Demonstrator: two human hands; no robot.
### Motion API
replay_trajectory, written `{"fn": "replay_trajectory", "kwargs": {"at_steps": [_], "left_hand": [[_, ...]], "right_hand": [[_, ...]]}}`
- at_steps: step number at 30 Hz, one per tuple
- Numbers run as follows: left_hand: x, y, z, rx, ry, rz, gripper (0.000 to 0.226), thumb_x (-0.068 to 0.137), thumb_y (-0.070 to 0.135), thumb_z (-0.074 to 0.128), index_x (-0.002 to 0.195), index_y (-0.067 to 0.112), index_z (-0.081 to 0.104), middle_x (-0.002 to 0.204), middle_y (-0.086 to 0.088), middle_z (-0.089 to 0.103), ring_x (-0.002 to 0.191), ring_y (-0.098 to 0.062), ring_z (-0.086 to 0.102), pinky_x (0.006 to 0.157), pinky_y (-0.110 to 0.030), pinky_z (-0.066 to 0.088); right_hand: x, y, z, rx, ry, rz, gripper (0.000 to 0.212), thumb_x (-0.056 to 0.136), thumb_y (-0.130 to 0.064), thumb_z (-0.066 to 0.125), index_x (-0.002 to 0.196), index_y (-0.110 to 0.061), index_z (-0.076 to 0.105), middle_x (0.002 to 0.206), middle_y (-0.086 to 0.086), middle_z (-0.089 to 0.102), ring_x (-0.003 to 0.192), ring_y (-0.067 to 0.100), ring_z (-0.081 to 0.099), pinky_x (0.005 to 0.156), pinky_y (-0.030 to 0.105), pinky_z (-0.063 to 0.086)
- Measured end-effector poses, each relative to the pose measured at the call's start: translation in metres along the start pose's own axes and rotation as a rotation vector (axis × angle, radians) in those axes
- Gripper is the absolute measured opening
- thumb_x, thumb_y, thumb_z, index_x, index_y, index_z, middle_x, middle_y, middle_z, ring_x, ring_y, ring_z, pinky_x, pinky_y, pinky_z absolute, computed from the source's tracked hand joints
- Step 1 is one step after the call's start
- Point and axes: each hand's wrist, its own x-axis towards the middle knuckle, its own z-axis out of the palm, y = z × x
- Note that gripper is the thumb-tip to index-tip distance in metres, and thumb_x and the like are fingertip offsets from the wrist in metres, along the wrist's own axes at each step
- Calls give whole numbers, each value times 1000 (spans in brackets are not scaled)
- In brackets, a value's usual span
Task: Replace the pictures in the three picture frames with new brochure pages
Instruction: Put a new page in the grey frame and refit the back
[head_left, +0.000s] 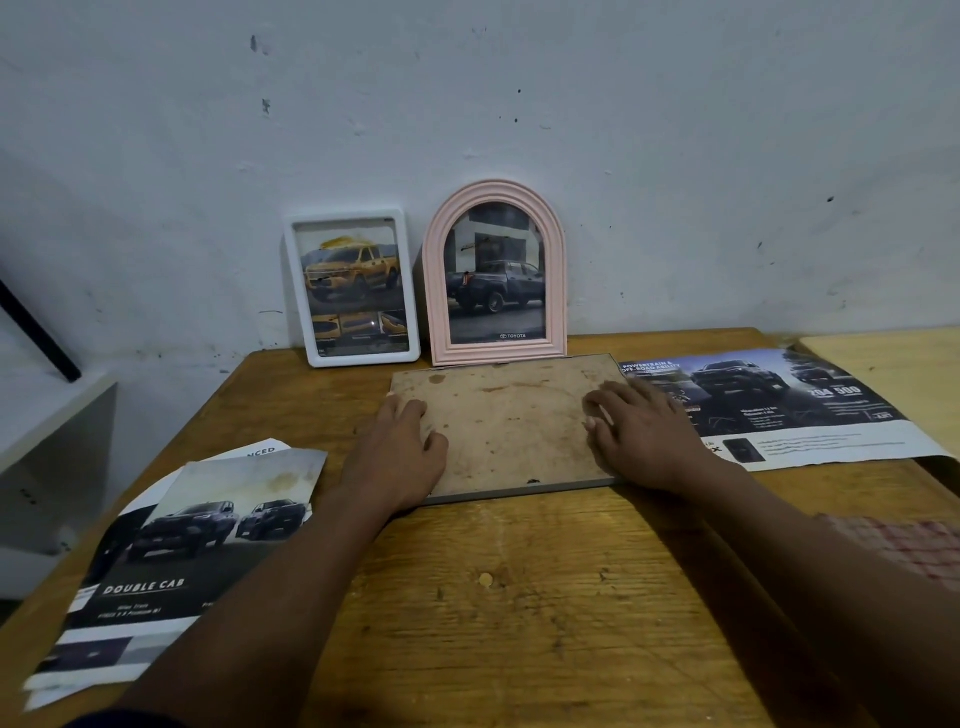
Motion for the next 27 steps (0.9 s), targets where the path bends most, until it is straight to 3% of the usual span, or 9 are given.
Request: {"fn": "replay_trajectory", "kwargs": {"at_steps": [6, 11, 13, 16, 18, 21, 24, 27], "left_hand": [[1, 2, -7, 113, -26, 44, 53, 101, 46, 39, 146, 19, 41, 153, -10, 39, 140, -28, 37, 110, -42, 38], [17, 9, -23, 242, -105, 32, 57, 101, 56, 34, 144, 20, 42, 150, -16, 40, 137, -32, 39, 108, -46, 41], [26, 13, -26, 245, -125, 24, 64, 102, 59, 30, 151, 18, 36, 159, -18, 28, 148, -35, 23, 118, -49, 27], [32, 9, -9, 230, -181, 60, 78, 100, 67, 20, 162, 21, 9, 169, -10, -5, 154, -27, -14, 125, -49, -1], [36, 3, 1, 277, -206, 76, 82, 98, 70, 12, 161, 22, -7, 167, -7, -18, 152, -23, -23, 124, -45, -10], [41, 4, 0, 302, -256, 74, 84, 97, 72, 11, 159, 23, -16, 165, -8, -25, 151, -23, -26, 121, -43, -12], [46, 5, 0, 315, -297, 53, 86, 95, 74, 11, 158, 24, -18, 164, -9, -27, 150, -24, -28, 122, -44, -12], [49, 12, 1, 289, -323, 9, 91, 92, 79, 14, 159, 25, -18, 164, -9, -28, 150, -25, -29, 122, -45, -13]], "right_hand": [[10, -4, -9, 26, -119, 7, 45, 99, -42, 42, 138, -20, 44, 142, 8, 47, 128, 29, 44, 102, 45, 42], [22, -8, -15, -76, -74, -4, 42, 96, -50, 41, 125, -20, 47, 125, 7, 52, 115, 24, 47, 93, 43, 46], [26, -11, -12, -135, -36, -10, 47, 95, -56, 37, 123, -20, 47, 123, 7, 51, 114, 24, 46, 92, 43, 46], [23, -14, 3, -106, 63, -44, 51, 93, -56, 24, 123, -21, 45, 121, 8, 47, 108, 21, 42, 89, 39, 43], [22, -13, 8, 19, 69, -85, 44, 96, -51, 27, 125, -22, 44, 126, 8, 45, 112, 20, 42, 91, 37, 41], [27, -10, 10, 58, -18, -123, 45, 98, -48, 22, 126, -20, 42, 135, 9, 42, 131, 27, 39, 104, 39, 38], [31, -10, 11, 38, -118, -81, 47, 103, -43, 22, 140, -17, 34, 157, 16, 25, 151, 31, 11, 119, 45, 18], [35, -17, 10, 46, -194, -17, 58, 98, -47, 21, 147, -16, 27, 162, 17, 14, 152, 31, 2, 121, 46, 7]]}}
